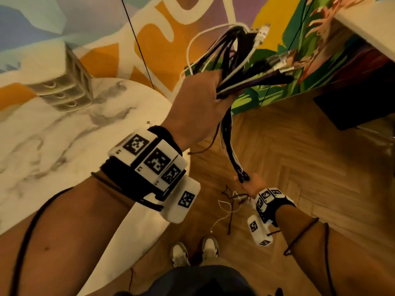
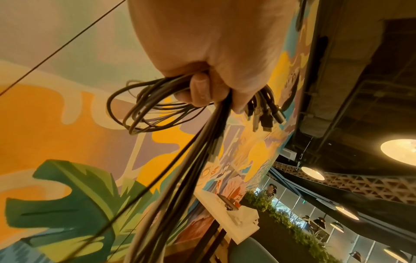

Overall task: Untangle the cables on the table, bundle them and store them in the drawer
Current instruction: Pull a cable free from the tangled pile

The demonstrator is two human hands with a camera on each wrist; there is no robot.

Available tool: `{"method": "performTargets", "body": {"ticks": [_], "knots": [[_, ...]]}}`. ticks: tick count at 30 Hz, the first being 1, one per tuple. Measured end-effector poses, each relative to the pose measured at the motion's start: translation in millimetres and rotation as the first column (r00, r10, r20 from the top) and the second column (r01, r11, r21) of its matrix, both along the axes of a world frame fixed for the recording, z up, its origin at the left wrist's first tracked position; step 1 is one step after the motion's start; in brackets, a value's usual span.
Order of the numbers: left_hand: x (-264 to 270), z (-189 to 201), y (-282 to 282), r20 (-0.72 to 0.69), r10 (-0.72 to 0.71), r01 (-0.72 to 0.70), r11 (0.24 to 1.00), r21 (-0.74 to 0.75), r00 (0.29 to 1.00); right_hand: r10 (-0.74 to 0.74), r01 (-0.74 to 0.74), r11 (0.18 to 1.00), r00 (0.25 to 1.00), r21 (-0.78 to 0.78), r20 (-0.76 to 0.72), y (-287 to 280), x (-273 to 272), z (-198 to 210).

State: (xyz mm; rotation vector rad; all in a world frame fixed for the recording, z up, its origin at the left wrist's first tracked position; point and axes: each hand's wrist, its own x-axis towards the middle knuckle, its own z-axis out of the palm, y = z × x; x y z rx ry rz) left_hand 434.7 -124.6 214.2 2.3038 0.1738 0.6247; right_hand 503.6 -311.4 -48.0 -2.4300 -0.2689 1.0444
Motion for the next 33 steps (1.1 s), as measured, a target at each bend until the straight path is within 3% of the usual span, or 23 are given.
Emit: {"method": "performTargets", "body": {"ticks": [4,6,8,10,11,14,17,19,22,26,28,30,33], "knots": [[-2.8,-18.3,-7.4,-0.040,-0.016,0.014,0.998,-0.054,0.999,0.146,-0.147,0.989,0.988,-0.020,-0.038,-8.4,6.8,8.1],[-2.9,-28.7,-12.4,-0.059,-0.020,0.017,0.998,-0.053,0.998,0.209,-0.208,0.978,0.976,-0.022,0.060,-9.6,11.4,21.3],[-2.4,-42.4,-15.8,-0.090,-0.010,0.006,0.999,-0.050,0.996,0.133,-0.156,0.976,0.979,0.153,0.152,-5.8,17.1,44.8],[-3.0,-55.1,-19.8,-0.139,-0.010,0.001,0.998,-0.068,0.990,0.013,-0.063,0.894,0.993,0.443,0.116,0.3,18.0,78.0],[-3.4,-59.7,-22.4,-0.170,-0.020,0.007,0.997,-0.079,0.985,0.019,-0.058,0.830,0.997,0.555,0.076,5.2,15.4,96.4],[-3.5,-69.4,-28.7,-0.262,-0.044,0.009,0.991,-0.134,0.964,0.127,-0.039,0.669,0.990,0.742,-0.062,28.1,-5.1,144.1],[-3.9,-74.8,-30.3,-0.307,-0.029,-0.021,0.987,-0.157,0.951,0.110,-0.002,0.568,0.991,0.823,-0.073,47.3,-21.4,153.8],[-5.9,-76.5,-27.6,-0.344,-0.026,-0.027,0.988,-0.150,0.939,0.097,-0.033,0.588,0.995,0.808,-0.030,52.8,-28.7,149.4],[-11.4,-76.4,-21.3,-0.380,-0.050,-0.021,0.984,-0.179,0.924,0.070,-0.100,0.686,0.995,0.721,0.071,51.9,-31.9,140.8],[-17.4,-68.8,-4.6,-0.312,0.065,-0.117,0.982,-0.151,0.948,-0.266,0.115,0.795,0.948,0.595,0.172,32.4,-11.5,105.0],[-17.5,-60.9,5.8,-0.262,0.113,-0.173,0.961,-0.216,0.958,-0.332,0.207,0.847,0.926,0.489,0.182,14.7,-0.1,79.7],[-16.4,-54.2,11.0,-0.235,0.127,-0.186,0.950,-0.250,0.964,-0.289,0.238,0.929,0.945,0.283,0.155,-1.7,6.2,56.2],[-14.9,-48.7,4.2,-0.212,0.058,-0.125,0.940,-0.318,0.975,-0.138,0.141,0.988,0.989,-0.055,0.054,-22.5,10.3,22.5]]}}
